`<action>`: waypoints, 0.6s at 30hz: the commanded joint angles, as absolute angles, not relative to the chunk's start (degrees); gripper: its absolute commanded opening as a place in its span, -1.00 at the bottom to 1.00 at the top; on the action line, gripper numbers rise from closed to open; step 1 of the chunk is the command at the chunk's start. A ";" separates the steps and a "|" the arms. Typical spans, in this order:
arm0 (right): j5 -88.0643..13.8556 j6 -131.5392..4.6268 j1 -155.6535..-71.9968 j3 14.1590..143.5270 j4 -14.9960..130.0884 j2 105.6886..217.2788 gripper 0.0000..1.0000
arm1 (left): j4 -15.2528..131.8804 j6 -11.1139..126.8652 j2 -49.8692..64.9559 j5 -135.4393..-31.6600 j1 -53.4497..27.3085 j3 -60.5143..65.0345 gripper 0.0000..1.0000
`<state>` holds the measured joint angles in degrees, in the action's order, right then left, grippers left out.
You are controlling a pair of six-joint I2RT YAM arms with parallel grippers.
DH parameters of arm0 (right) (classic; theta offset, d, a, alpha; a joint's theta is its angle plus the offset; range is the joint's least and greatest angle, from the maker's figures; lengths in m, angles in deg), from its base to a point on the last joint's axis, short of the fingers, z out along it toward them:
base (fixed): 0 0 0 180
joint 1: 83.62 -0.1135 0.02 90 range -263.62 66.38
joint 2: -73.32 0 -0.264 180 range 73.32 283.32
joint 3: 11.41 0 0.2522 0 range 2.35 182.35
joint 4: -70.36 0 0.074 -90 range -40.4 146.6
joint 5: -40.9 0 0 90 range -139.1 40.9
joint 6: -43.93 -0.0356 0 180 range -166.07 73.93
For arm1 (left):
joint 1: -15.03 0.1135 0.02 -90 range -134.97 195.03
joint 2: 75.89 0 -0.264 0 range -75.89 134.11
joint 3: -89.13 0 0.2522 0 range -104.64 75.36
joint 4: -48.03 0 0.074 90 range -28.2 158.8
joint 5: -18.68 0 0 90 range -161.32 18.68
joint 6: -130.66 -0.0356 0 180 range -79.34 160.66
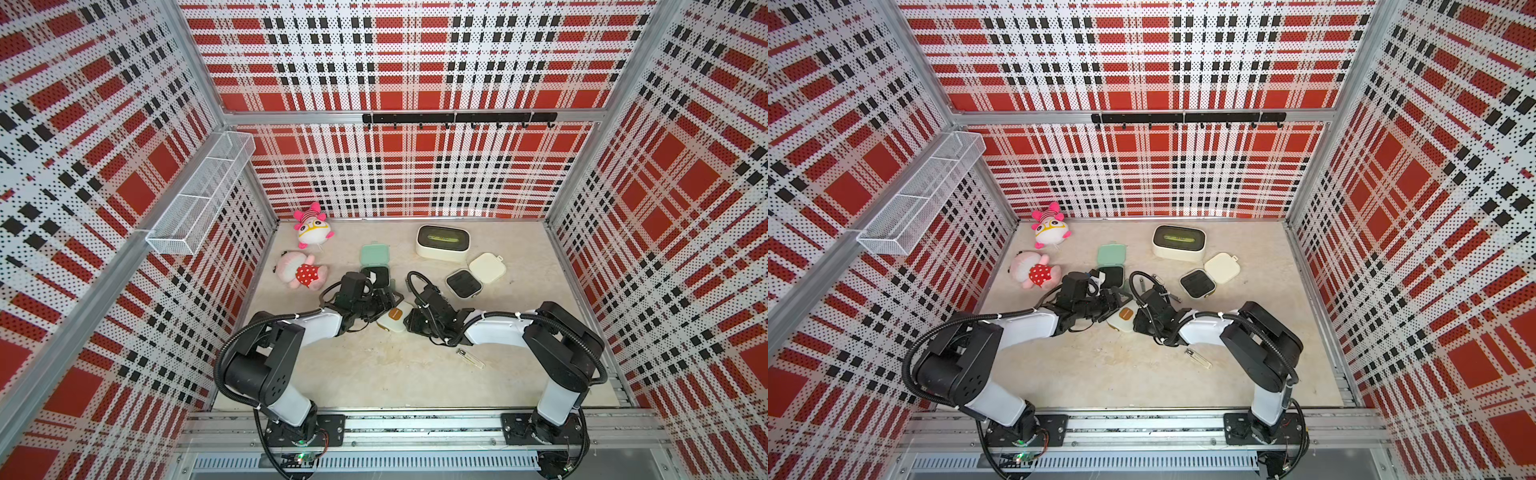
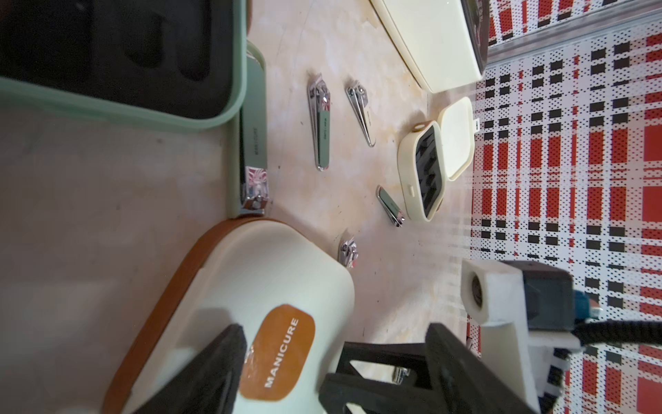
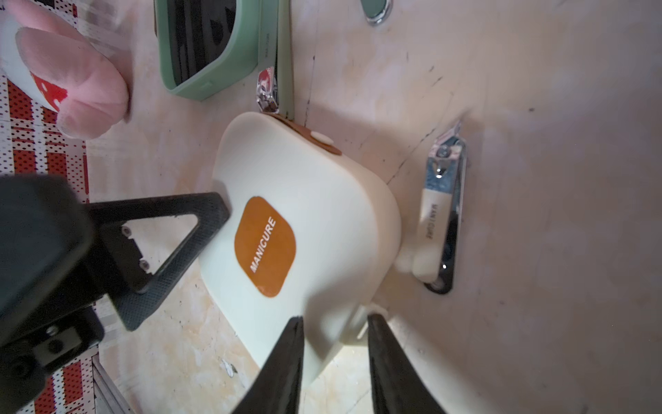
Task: Organize nail clipper sets
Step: Move the storage box to the center of the board.
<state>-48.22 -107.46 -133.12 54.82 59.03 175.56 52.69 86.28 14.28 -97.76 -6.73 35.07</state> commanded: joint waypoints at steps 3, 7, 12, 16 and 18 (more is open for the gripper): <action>-48.14 -107.97 -133.02 55.89 60.05 177.19 -0.30 | 65.81 77.58 11.13 -92.75 -3.46 30.60 0.68; -47.83 -107.97 -133.02 56.18 60.51 177.71 -0.30 | 69.34 73.62 13.13 -90.49 -2.55 28.21 0.68; -47.94 -107.90 -133.02 56.58 60.25 178.00 -0.29 | 69.26 70.62 17.26 -90.69 -4.08 26.06 0.66; -48.14 -107.82 -132.93 57.00 59.49 178.41 -0.29 | 69.16 68.10 20.76 -90.14 -6.15 23.82 0.65; -48.12 -107.77 -132.94 57.24 59.28 178.65 -0.29 | 69.90 67.15 22.52 -89.79 -6.67 22.55 0.61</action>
<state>-47.72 -107.46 -133.05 56.22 59.58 177.28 68.21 70.70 20.67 -90.70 -5.81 24.62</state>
